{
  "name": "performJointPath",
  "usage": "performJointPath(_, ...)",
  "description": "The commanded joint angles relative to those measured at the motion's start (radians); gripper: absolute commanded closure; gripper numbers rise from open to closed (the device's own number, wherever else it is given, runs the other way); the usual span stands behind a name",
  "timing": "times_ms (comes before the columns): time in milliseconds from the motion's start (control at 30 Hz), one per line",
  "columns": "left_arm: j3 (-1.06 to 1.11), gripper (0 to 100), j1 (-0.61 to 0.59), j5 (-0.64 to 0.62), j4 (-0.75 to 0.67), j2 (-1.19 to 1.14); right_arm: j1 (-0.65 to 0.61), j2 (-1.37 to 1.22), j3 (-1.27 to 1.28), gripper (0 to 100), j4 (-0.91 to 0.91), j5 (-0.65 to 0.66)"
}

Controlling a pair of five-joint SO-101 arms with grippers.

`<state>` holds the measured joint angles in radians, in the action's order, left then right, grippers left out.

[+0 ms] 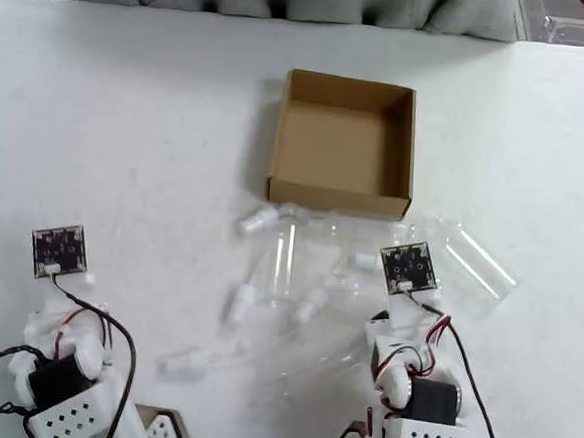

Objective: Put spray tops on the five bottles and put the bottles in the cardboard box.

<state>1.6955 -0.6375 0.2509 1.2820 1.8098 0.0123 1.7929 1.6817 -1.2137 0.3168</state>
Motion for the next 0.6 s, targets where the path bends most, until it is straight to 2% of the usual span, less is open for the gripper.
performJointPath(0,-0.003,95,0.018,0.0,0.006,0.015,0.005,0.008,0.009,98.1,0.002,-0.006)
performJointPath(167,-0.003,95,0.019,0.0,0.006,0.015,0.001,0.008,0.009,98.1,-0.058,-0.014)
performJointPath(433,-0.003,95,0.024,0.003,-0.002,0.015,0.008,0.008,0.009,98.2,-0.053,-0.014)
performJointPath(567,-0.005,95,0.024,0.0,-0.068,0.015,0.01,0.008,0.009,98.2,-0.053,-0.014)
